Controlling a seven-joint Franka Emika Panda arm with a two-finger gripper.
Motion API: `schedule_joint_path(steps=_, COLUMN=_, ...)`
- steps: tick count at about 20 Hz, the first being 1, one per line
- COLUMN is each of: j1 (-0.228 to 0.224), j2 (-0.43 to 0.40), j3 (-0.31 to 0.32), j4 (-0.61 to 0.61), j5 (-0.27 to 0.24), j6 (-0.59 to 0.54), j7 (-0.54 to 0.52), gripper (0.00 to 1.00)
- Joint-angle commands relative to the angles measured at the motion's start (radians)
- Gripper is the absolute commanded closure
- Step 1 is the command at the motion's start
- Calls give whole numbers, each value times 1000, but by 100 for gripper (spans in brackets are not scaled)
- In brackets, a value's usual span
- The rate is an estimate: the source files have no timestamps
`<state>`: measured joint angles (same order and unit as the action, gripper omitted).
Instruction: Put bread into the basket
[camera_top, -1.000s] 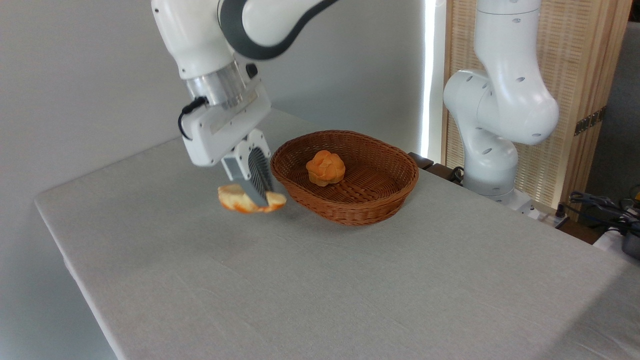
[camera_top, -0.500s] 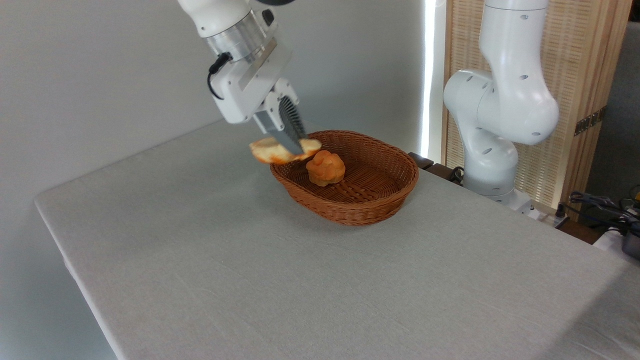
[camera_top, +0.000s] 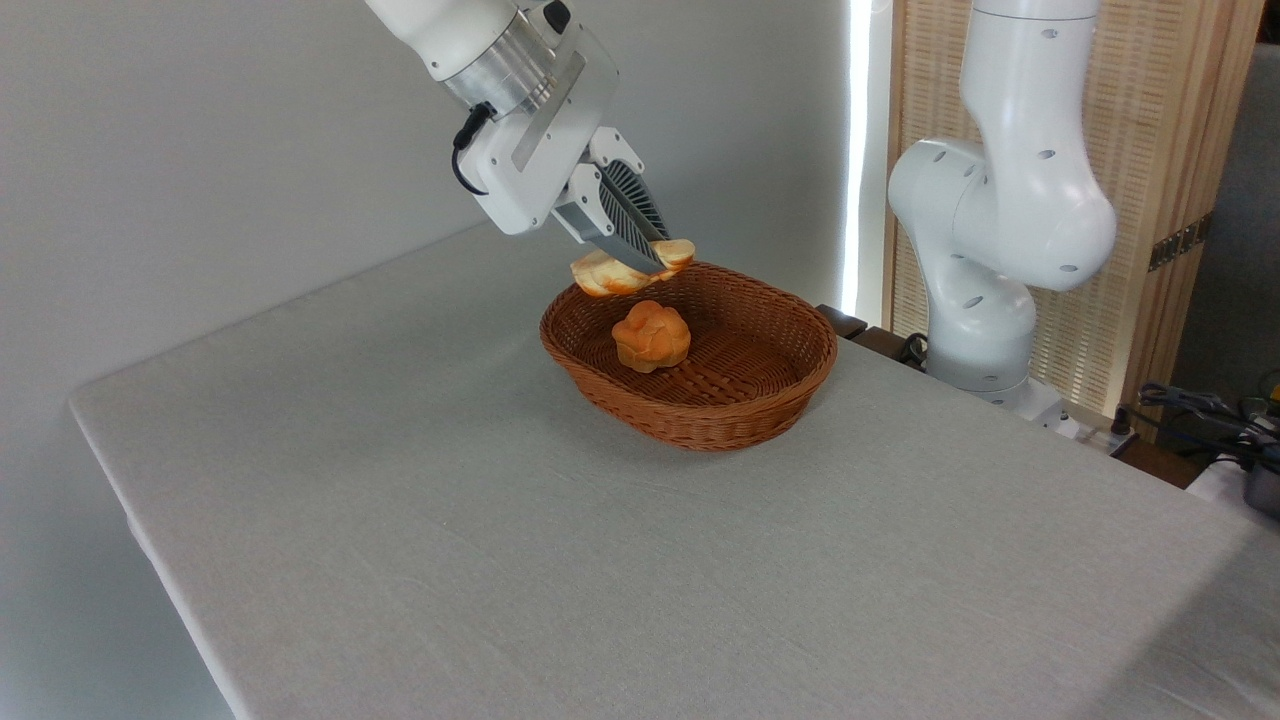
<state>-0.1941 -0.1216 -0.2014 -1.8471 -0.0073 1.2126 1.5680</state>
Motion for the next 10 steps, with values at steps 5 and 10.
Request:
schedule_joint_path(steps=5, j1=-5, j2=-1, j3=11, j4=2, j5=0, j6=-18, j7=24, gripper=0)
schedule_joint_path(steps=10, j1=2, j2=-4, j3=51, j4=6, j5=12, j6=111, j7=-5, gripper=0)
